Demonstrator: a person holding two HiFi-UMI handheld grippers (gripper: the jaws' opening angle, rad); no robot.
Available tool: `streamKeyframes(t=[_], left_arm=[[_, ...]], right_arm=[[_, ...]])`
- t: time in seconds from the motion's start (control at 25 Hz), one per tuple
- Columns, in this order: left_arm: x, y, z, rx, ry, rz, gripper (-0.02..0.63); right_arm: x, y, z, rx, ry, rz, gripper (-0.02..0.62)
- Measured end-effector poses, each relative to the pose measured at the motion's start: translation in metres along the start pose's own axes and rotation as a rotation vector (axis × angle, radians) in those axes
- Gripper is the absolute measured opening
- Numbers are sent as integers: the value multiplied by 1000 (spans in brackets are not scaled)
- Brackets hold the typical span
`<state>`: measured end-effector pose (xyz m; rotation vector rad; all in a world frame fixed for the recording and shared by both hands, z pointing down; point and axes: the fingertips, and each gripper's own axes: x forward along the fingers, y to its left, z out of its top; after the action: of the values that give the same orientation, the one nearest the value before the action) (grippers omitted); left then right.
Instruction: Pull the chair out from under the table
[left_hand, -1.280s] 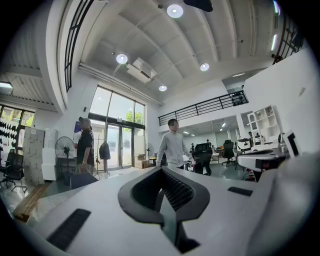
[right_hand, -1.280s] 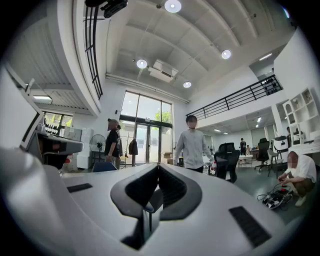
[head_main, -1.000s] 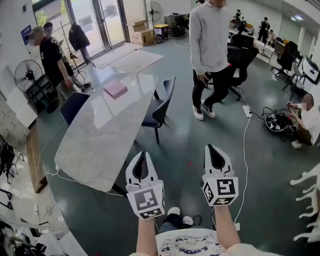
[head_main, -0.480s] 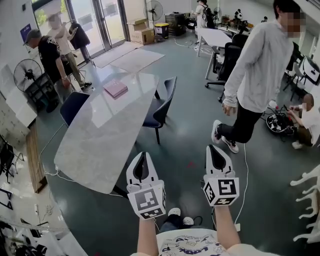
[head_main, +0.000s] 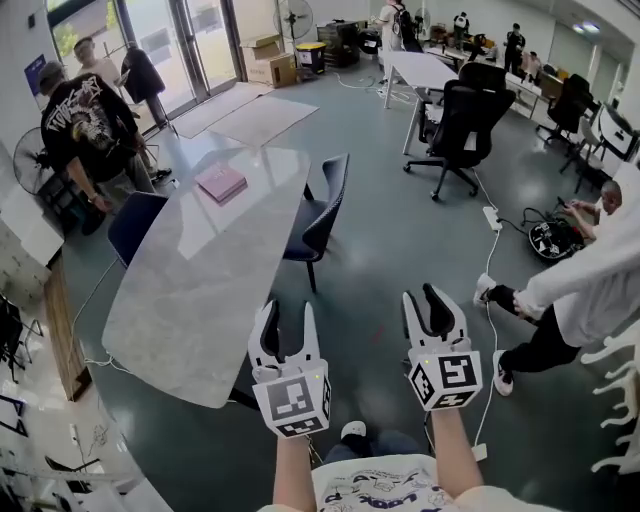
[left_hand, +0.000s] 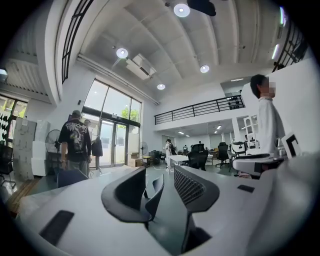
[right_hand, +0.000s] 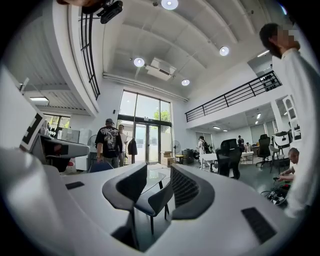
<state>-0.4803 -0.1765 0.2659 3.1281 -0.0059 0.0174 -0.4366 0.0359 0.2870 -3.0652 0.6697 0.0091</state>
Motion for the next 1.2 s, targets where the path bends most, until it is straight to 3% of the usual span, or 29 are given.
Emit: streamKeyframes(t=[0.52,0.8,1.2], left_arm=[[81,-8,-27,-4,56,-58,184],[167,-23,-37,13,76,-25,184],[314,-47,-21,21,77,56,184]], right_arm=[[61,-24,-22,-4,46,0,186],[138,-82,-29,5,48,29,189],[285,-173,-13,-7,52,128,193]])
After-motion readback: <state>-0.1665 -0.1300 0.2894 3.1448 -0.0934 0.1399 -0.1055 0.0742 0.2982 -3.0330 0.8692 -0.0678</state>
